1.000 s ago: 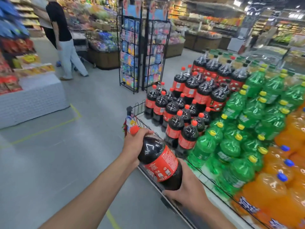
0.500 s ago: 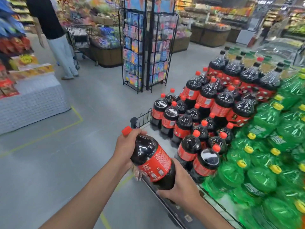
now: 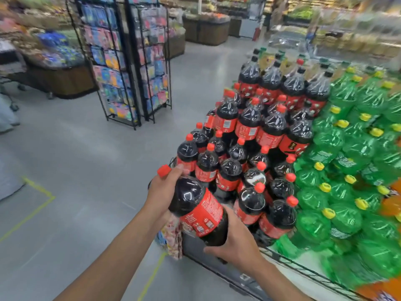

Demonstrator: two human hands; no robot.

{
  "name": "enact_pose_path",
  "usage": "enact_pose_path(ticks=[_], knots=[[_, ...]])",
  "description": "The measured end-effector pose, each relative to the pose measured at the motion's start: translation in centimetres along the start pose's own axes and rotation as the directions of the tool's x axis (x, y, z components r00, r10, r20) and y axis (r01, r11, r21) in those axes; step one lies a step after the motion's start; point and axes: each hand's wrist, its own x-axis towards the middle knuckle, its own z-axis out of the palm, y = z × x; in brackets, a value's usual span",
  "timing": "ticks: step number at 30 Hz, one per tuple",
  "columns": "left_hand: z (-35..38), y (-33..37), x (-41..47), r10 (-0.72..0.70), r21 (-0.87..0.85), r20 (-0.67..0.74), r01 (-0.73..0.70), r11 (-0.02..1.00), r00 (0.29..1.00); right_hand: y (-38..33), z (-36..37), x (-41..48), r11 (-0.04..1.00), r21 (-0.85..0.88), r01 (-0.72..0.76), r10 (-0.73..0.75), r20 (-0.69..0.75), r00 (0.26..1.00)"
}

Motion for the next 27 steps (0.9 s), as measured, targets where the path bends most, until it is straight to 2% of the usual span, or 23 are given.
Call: enact_pose_path(ticks=[3,7,12,19,23,27], knots=[[1.3,0.6,2.9,0.0,0.03,0.096,-0.003,1.0,0.995,0.9,-0.1,2.1,0.999,0.04,-0.031,0.033,-0.053,0.998],[3.8,2.2,6.0,-0.004,-0.014,0.183,0.007,1.0,0.983,1.7,-0.7,5.3,0.991,0.106,-0.082,0.094,-0.112,0.989],[5.8,2.8,10.2,0.042,0.023,0.302,-0.051,0.998,0.952,3.7,-0.4,9.2,0.97,0.218,-0.106,0.137,-0.135,0.981],[9.0,3.9,14.9,0.036,0.075,0.424,-0.075,0.994,0.905,5.5,1.5,12.7,0.935,0.306,-0.182,0.26,-0.239,0.936],[10.5,4.6,16.9,0.004,0.157,0.528,-0.102,0.982,0.849,5.6,3.2,14.1,0.869,0.404,-0.284,0.41,-0.271,0.871],[11.7,4.3,18.3,0.013,0.176,0.667,-0.175,0.969,0.745,5.0,4.0,15.3,0.851,0.394,-0.347,0.49,-0.36,0.794]])
